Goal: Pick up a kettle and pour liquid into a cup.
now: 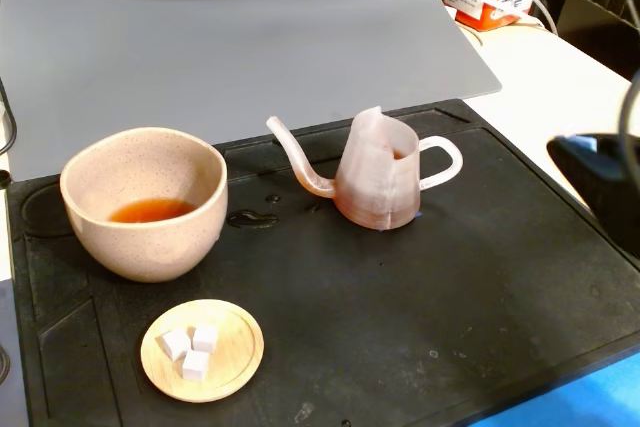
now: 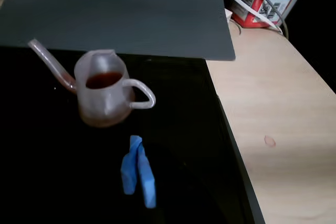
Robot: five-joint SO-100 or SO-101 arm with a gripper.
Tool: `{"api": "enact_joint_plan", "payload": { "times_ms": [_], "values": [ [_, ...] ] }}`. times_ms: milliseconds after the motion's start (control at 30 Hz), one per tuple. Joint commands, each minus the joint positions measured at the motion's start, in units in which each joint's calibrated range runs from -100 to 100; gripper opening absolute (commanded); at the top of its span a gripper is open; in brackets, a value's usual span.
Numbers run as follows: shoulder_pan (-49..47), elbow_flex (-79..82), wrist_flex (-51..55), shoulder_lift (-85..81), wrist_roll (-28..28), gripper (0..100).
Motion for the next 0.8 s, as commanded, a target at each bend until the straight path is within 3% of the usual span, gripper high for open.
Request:
{"api": "enact_joint_plan", "payload": {
  "times_ms": [0,200,367,567,767],
  "values": [
    [0.0,0.2,10.9,-7.5,-1.7,1],
    [-0.1,0.2,35.0,-20.0,-3.1,1],
    [0.1,0.2,47.3,-22.5,-3.1,1],
    [0.1,0.2,59.4,-22.5,-3.1,1],
    [0.1,0.2,60.4,-21.9,-3.1,1]
  ]
}}
